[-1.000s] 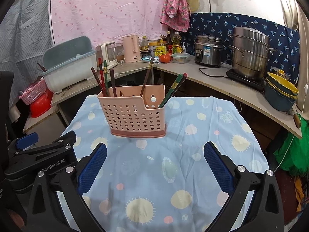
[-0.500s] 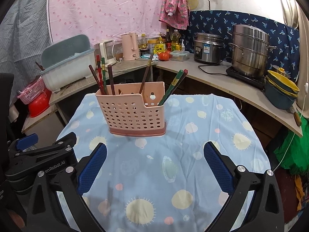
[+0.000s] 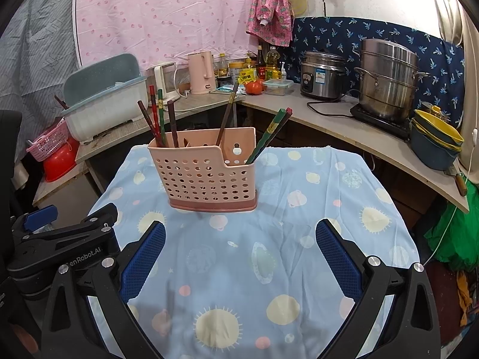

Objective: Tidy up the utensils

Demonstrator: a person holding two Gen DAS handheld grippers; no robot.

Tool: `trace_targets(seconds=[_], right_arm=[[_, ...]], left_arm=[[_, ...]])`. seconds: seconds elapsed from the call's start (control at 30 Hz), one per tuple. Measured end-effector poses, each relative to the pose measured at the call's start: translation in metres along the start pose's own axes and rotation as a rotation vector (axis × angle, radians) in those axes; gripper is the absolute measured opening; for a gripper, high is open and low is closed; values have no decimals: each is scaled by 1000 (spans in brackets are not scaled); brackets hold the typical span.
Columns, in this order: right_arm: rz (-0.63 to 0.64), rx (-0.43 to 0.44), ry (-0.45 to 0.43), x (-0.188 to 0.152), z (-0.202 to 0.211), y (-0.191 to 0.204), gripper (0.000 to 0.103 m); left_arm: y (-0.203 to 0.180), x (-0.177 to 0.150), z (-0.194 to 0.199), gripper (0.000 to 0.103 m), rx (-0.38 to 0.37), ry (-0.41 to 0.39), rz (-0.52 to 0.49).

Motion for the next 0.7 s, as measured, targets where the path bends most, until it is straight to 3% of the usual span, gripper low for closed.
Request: trace_targets(seconds=[0.7], right_arm=[[2,-7,-9,4,2,2,97]], left_arm=[[2,5,2,96,2,-13,13]])
Point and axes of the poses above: each gripper's, at about its wrist camera, not at the fingertips, and z roughly against the way its jaws point, y to its left, x to its top, the point moved 7 cm from there along -z, roughly the way its jaws point, and after that the axes turned 2 degrees about x, right-handed, at the moved point
